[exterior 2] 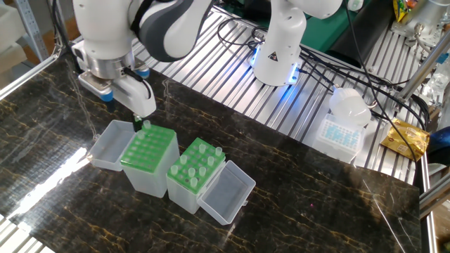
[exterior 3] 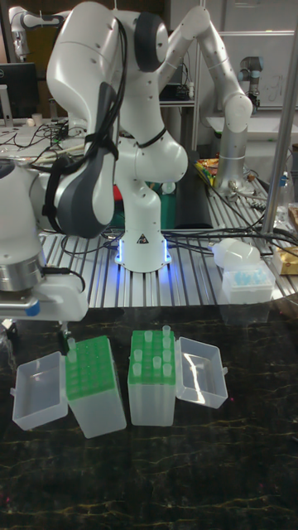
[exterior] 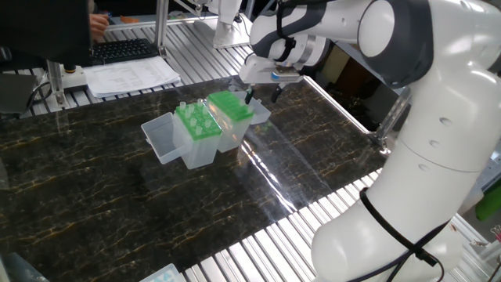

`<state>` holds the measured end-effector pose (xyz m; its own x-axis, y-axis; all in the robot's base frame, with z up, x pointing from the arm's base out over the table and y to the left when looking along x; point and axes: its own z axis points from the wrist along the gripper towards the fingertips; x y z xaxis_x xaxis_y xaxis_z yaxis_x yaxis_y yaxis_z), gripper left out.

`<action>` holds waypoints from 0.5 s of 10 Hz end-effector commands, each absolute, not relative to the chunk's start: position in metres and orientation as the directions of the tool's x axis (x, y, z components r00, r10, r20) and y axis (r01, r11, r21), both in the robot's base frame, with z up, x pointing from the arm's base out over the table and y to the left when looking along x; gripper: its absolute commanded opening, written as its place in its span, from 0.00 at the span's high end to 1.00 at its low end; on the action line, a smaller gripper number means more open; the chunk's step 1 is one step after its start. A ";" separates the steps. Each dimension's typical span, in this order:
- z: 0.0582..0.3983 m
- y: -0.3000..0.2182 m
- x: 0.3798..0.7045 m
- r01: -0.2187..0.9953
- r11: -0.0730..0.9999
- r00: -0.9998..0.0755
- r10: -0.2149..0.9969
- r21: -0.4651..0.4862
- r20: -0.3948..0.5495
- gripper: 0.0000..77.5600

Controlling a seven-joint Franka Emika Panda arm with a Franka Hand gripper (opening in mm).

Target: Transfer all large pipette tips from one holder to another

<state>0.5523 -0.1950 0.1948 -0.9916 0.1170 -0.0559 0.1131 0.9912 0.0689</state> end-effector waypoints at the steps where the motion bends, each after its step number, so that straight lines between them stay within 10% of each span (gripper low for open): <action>1: 0.203 -0.182 0.546 0.150 0.986 -0.987 0.154 0.078 -0.046 0.00; 5: 0.201 -0.175 0.544 0.168 0.983 -0.984 0.172 0.075 -0.048 0.00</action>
